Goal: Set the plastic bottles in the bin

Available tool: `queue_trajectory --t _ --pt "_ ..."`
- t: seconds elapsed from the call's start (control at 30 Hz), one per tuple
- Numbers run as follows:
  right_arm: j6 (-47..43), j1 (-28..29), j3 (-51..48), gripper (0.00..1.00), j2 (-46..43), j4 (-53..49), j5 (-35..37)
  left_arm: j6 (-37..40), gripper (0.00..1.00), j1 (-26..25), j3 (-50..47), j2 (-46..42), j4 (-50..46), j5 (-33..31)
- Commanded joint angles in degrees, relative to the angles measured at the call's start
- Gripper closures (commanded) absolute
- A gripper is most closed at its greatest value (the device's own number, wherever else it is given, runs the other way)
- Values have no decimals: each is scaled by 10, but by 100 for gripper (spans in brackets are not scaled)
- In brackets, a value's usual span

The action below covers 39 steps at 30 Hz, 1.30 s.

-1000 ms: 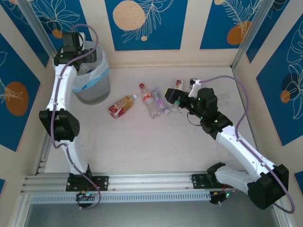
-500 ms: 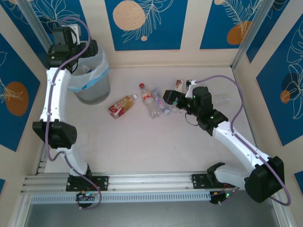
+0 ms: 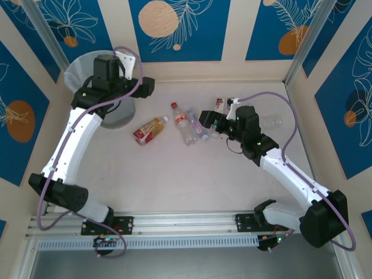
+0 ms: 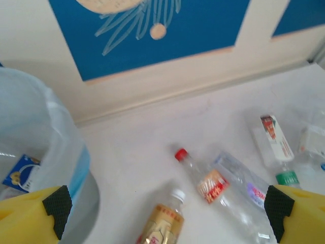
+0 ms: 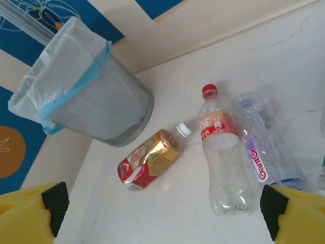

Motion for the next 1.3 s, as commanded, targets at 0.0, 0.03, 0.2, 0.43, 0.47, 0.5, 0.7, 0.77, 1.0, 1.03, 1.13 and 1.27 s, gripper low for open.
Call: queue_trajectory --t 0.0,0.03,0.2,0.43,0.47,0.5,0.7,0.77,1.0,1.03,1.13,1.27 --pt "-44 3 13 0 14 -15 -21 7 1 -8 -44 -29 -37 5" --pt "-52 4 19 0 20 -28 -22 -2 1 -10 -65 -34 -41 3" --pt "-53 15 43 0 49 -79 3 -3 1 -24 -147 -33 -78 7" --pt "-39 34 40 0 70 -59 19 -29 1 -38 -167 24 -135 -58" --pt "-37 37 42 1 71 -58 21 -30 1 -42 -161 38 -144 -57" --pt "-36 38 42 0 73 -55 24 -29 1 -46 -156 51 -151 -61" --pt "-38 40 50 1 81 -60 8 -14 1 -63 -103 151 -187 -132" --pt "-39 41 51 0 81 -62 7 -9 1 -64 -80 184 -202 -142" --pt "-41 43 45 0 69 -65 11 7 1 -56 -4 285 -236 -148" --pt "-41 43 45 1 68 -67 12 9 1 -53 5 297 -239 -142" --pt "-40 43 42 0 63 -68 14 16 1 -47 24 326 -241 -148" --pt "-46 43 41 0 56 -72 17 13 1 -39 45 354 -242 -184"
